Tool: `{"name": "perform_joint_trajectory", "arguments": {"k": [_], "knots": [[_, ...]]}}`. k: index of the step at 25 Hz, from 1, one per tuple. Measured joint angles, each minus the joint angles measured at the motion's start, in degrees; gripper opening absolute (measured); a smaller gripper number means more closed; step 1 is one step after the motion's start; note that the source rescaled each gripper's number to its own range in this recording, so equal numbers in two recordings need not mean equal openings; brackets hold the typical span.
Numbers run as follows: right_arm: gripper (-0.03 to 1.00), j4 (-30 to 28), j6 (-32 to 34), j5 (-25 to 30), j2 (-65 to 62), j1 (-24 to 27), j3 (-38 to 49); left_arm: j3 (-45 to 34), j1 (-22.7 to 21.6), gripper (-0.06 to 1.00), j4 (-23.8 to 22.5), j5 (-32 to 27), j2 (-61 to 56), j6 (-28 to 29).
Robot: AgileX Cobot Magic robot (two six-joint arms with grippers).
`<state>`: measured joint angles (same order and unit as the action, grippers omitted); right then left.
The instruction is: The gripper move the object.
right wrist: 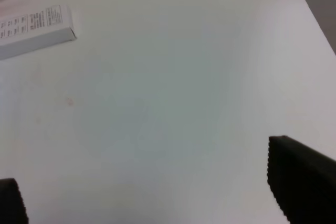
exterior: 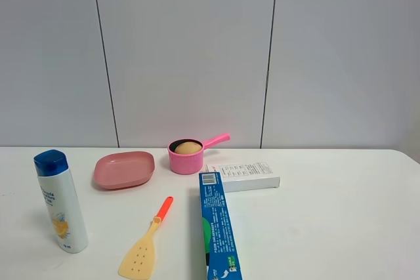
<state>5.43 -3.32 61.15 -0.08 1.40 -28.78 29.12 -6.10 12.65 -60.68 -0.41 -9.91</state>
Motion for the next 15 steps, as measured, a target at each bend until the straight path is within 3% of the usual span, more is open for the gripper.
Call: {"name": "perform_joint_trajectory", "arguments": {"k": [15], "knots": [[0.98,0.0,0.0,-0.2,0.0,0.0,0.2,0.0,0.0,1.0,0.0,0.0,0.0,0.0]]}}
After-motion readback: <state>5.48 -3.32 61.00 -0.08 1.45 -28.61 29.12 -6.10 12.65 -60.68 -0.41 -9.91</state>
